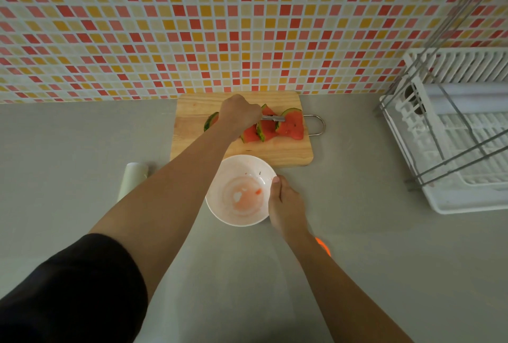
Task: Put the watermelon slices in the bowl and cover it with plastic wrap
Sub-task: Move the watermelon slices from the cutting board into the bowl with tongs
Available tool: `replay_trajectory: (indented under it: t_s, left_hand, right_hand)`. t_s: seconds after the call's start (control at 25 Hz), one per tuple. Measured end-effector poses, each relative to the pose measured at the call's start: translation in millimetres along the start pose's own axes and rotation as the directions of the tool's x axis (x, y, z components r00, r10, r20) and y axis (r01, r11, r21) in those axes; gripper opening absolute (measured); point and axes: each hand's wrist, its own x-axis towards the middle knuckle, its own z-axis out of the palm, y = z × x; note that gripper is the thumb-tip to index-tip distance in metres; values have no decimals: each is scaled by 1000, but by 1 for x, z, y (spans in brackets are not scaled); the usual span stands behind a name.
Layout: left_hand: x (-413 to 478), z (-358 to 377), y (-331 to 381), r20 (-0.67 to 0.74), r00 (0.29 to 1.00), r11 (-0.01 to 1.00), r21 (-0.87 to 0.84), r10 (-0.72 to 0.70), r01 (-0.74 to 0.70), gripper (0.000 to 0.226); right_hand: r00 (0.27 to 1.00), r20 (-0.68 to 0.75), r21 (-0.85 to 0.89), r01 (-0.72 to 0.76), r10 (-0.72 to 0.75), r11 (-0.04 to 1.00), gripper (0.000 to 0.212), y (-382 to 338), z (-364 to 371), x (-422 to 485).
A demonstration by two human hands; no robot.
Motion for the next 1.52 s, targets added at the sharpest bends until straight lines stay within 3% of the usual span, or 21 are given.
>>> replay_trajectory:
  t_s: [0.24,0.44,0.6,0.76,0.88,0.96,1.12,1.28,1.36,1.44,1.52]
  left_hand:
    - [-8,-14,-15,160,966,874,-415,-203,252,10]
    - [-44,-62,-60,113,978,828,-520,-177,210,17]
    - [-104,-87,-125,93,975,849,-480,-200,220,19]
    - [-135,-67,-151,60,980,927,-320,-188,197,16]
    - [-140,-50,-146,13,990,984,-110,-142,143,14]
    - [-140,-47,-141,12,998,996,56,-63,63,26]
    - [-149,-45,-122,18,994,889,448,104,-101,47]
    - [-147,-63,-104,-43,975,806,572,219,-155,47]
    - [-132,-70,-91,-90,975,896,418,204,-149,48]
    - [-107,-67,-78,-101,993,993,103,69,-58,40]
    - [-84,-54,-70,-10,997,990,-118,-78,76,30]
  right_hand:
    - [1000,-22,10,8,-8,1000,37,0,1,1]
    - [999,1,98,-46,46,994,41,-3,-2,-1]
    - [997,13,96,-78,77,992,46,-6,-3,-1]
    - [997,14,78,-78,77,994,47,-6,-3,-2]
    - [995,0,69,-97,97,993,48,-5,-3,-1]
    - [995,-4,63,-97,98,993,48,-5,-4,1]
    - [998,-11,100,-64,65,993,46,-3,-6,0]
    - [998,-18,96,-50,52,994,44,-3,-3,1]
    - [998,-20,89,-50,52,995,43,-2,-2,1]
    - [998,-17,87,-55,57,995,44,-2,-2,1]
    - [998,-10,81,-60,61,995,45,-1,-2,1]
